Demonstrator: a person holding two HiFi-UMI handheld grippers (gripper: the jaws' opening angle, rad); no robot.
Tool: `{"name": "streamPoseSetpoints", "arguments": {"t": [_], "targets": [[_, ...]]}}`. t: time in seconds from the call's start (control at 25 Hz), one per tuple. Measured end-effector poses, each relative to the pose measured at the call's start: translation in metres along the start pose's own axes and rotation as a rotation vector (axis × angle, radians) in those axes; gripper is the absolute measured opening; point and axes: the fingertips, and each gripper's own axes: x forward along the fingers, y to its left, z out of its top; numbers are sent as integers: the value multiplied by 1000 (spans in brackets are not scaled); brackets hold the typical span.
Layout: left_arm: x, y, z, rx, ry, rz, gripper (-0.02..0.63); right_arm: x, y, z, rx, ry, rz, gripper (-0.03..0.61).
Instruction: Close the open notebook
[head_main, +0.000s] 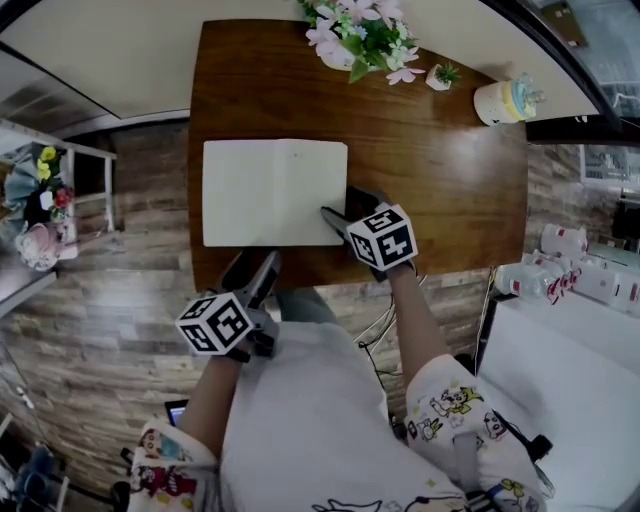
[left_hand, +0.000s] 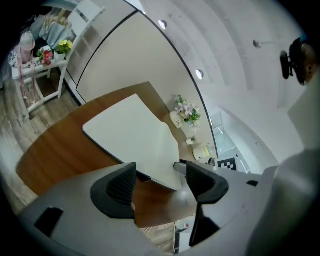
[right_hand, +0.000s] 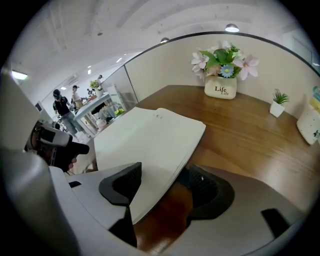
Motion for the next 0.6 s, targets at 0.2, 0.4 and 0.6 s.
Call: {"name": "streamPoseSetpoints", "arguments": {"t": [0.2,0.4,0.6], "targets": [[0,2,-1,-37,-8,-8,291,1,1,0,4,7,19,272],[3,6,-5,-72,-3,-2,291,1,1,0,6,13,18,270],[8,6,-8,-134,3,-6,291,1,1,0,9,7,19,270]]}}
